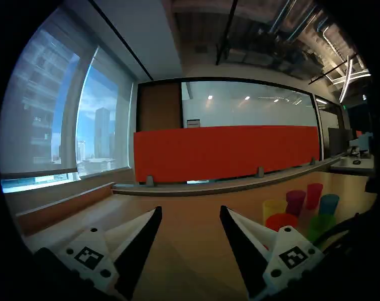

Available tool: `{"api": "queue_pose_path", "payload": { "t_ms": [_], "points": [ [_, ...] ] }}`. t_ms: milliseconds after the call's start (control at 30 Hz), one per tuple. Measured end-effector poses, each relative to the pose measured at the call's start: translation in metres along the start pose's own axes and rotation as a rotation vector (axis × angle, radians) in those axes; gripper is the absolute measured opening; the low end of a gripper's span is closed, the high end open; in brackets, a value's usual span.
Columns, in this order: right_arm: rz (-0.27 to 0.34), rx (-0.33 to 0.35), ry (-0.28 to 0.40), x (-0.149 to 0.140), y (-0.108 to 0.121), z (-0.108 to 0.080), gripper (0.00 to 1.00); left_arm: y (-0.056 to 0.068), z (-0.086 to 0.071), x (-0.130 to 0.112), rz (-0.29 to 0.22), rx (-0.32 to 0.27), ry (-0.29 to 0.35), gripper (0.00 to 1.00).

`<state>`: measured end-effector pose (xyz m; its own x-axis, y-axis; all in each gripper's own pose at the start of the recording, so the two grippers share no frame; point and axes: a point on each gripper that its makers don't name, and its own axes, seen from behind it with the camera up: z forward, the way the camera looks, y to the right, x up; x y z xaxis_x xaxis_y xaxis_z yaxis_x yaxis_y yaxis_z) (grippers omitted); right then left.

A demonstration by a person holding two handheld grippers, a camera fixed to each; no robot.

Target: Pour water

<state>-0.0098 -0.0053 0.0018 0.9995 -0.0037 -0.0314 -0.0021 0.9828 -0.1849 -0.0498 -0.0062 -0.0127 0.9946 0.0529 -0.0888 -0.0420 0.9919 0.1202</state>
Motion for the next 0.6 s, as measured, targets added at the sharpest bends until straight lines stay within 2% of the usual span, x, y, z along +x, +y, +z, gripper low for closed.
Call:
{"api": "queue_pose_path", "payload": {
  "t_ms": [600],
  "points": [
    [0.008, -0.015, -0.006, -0.003, 0.001, 0.001, 0.97, -0.009, 0.003, -0.024, -0.047, 0.001, -0.036, 0.85]
  ]
}}
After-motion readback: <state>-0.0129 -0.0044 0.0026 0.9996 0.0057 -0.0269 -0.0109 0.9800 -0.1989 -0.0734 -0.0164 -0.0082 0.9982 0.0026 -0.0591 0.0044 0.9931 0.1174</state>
